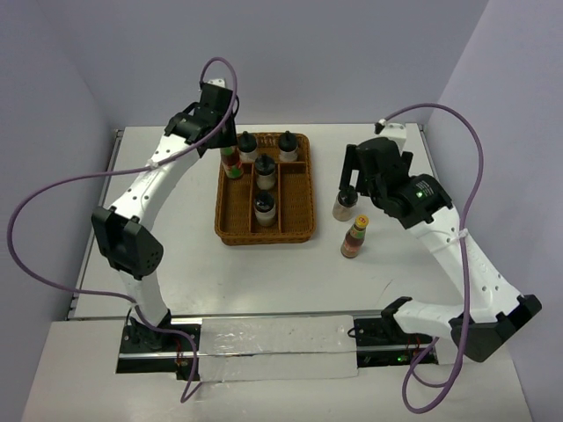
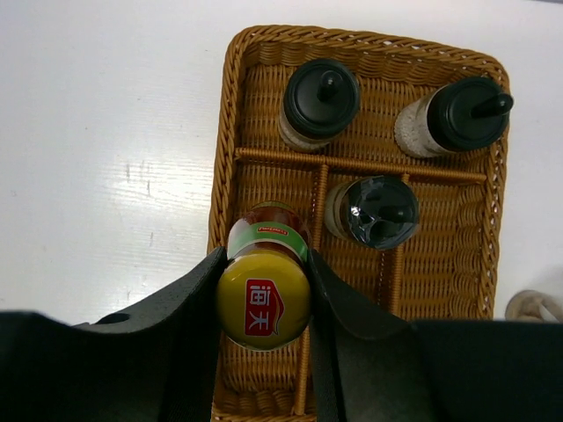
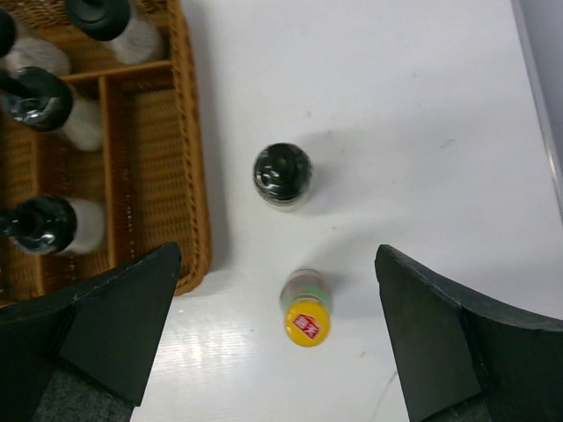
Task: Organize the condiment bottles
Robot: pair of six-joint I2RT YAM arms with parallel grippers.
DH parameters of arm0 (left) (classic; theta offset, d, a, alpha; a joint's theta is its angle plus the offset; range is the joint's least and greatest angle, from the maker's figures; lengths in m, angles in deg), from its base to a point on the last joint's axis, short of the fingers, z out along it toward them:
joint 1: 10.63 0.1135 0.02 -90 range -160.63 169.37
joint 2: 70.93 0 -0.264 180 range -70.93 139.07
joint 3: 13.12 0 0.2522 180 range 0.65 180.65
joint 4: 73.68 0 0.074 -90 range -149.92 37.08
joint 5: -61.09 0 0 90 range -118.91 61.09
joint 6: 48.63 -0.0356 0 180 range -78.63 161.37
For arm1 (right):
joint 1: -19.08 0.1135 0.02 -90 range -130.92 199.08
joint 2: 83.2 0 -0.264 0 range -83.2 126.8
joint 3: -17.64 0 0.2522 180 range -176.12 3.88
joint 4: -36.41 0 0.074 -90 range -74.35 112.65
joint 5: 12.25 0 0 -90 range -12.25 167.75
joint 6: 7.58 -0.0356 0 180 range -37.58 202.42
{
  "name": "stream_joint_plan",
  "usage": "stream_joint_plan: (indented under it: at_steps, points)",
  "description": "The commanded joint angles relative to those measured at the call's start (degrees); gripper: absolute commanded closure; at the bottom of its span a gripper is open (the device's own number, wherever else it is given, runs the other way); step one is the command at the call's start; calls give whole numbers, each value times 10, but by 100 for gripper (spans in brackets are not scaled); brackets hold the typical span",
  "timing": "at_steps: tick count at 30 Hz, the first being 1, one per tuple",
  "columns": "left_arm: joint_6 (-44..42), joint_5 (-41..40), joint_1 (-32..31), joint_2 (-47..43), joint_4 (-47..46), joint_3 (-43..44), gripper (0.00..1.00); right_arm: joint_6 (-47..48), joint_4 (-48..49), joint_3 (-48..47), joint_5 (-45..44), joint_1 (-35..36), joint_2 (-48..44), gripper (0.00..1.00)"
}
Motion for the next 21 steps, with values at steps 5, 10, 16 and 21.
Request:
stream_joint_plan:
  at_steps: [5,10,16,21]
  points:
    - [-22,-36,-16,12,-141,-35,90,6,-34,14,31,-45,-60,1]
    - [-22,-58,-19,23,-171,-69,90,11,-47,40,75,-44,-62,2]
    - [-18,-67,-20,24,-201,-107,90,-41,-28,112,103,-37,-87,1]
    - [-11,-75,-25,21,-231,-152,90,-74,26,191,106,-33,-118,1]
